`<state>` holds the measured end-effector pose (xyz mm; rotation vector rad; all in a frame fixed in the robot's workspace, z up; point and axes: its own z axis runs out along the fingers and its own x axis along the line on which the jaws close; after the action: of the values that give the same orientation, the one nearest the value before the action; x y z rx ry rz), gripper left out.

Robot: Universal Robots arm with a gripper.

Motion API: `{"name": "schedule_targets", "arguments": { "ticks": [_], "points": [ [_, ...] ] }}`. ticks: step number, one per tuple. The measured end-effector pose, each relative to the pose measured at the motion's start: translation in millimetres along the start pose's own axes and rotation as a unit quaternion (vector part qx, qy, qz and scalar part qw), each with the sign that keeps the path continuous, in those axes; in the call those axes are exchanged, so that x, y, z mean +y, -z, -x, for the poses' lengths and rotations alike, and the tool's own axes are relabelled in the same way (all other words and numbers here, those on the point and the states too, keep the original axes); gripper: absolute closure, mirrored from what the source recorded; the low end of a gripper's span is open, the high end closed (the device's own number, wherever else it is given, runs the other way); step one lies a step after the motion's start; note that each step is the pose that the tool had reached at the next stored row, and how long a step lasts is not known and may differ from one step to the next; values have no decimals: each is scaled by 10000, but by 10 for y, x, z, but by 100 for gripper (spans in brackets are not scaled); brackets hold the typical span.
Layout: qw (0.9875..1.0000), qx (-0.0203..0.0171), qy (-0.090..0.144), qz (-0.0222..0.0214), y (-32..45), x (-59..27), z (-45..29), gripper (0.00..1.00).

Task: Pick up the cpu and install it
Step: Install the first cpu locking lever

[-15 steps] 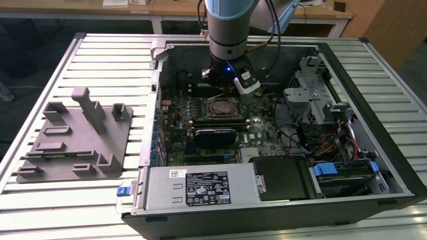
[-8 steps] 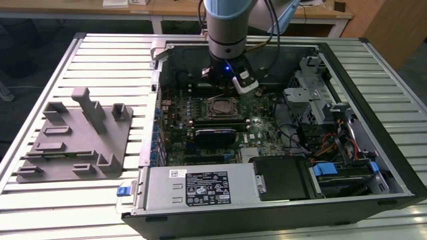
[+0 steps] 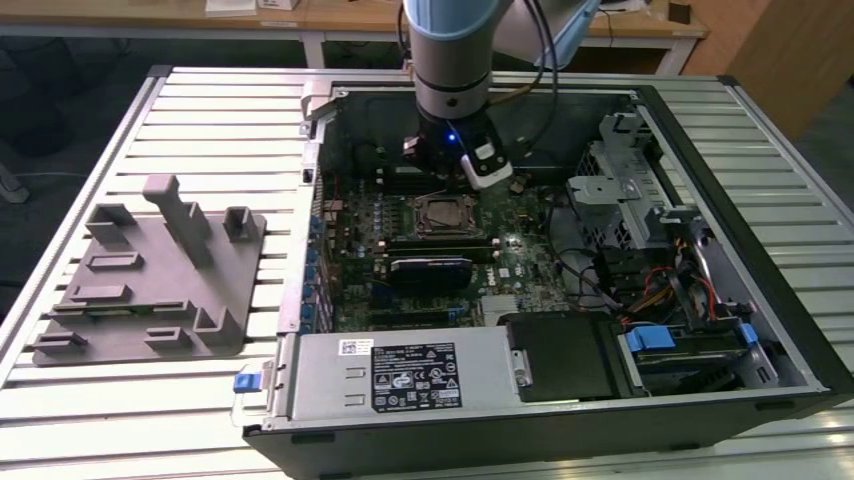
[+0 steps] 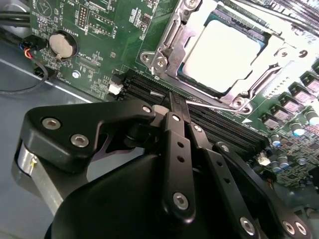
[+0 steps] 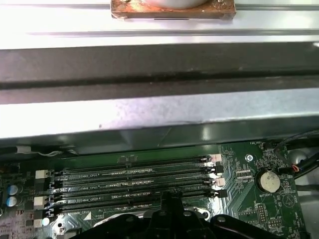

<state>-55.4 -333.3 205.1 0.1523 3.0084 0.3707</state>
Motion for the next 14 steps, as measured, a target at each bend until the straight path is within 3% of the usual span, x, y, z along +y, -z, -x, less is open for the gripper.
{"name": "schedule_targets", "arguments": {
  "ticks": [8,12,13,14],
  "points": [
    [9999,-31,-74,-115,-28,26,-8,89],
    [9996,-50,-73,-268,-35,33,-9,89],
    [9995,-53,-75,-286,-36,34,-10,89],
    [9996,-52,-80,-272,-40,36,-17,89]
  ]
}}
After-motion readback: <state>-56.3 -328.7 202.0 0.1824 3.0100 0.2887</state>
